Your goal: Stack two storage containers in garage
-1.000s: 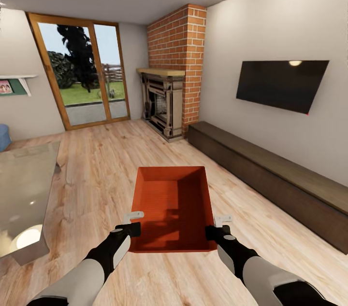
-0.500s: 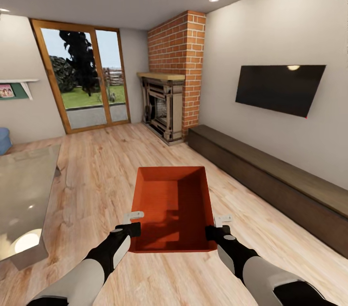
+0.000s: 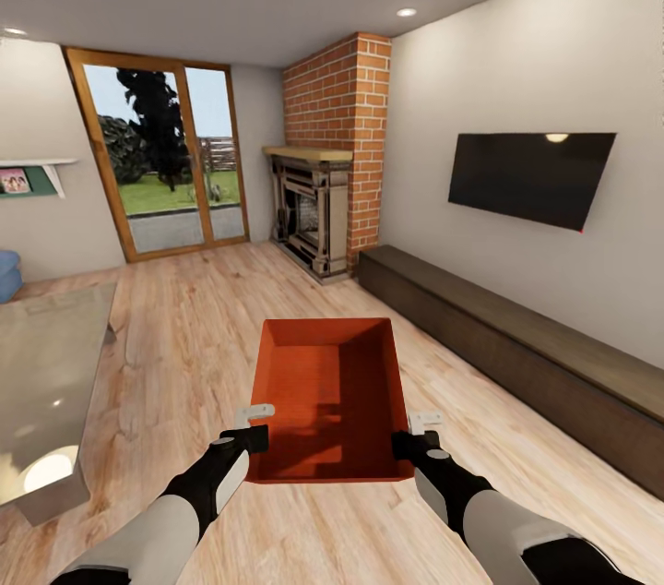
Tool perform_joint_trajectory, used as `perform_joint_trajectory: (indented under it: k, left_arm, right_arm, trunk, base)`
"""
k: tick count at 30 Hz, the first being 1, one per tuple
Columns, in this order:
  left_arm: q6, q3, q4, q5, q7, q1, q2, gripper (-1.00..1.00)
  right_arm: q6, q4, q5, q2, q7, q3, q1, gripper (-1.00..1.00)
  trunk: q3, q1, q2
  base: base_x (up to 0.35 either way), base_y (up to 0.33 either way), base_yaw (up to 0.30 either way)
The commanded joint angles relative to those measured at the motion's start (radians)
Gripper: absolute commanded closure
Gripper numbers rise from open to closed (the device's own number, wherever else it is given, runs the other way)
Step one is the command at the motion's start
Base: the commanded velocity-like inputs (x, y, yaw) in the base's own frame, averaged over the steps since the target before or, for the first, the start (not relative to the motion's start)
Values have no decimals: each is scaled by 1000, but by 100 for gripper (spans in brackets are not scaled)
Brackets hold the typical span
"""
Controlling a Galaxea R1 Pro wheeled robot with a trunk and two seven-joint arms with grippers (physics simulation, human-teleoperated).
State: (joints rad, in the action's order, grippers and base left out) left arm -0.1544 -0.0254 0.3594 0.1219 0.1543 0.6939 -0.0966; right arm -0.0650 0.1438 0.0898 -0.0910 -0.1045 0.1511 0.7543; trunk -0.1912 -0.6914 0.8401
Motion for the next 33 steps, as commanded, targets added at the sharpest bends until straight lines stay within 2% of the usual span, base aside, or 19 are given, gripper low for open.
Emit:
perform_joint_trajectory:
  k: [1,33]
  left_arm:
    - [4,13,6,-16,19,1,6,100]
    - [4,13,6,-16,19,1,6,100]
  right_arm:
    - [-4,-4,16,0,-6,1,0,100]
    - [-4,-4,16,1,-6,1,0,100]
  trunk:
    - [0,0,1]
    - [47,0,1]
  base:
    - [0,0,0]
    - [0,0,0]
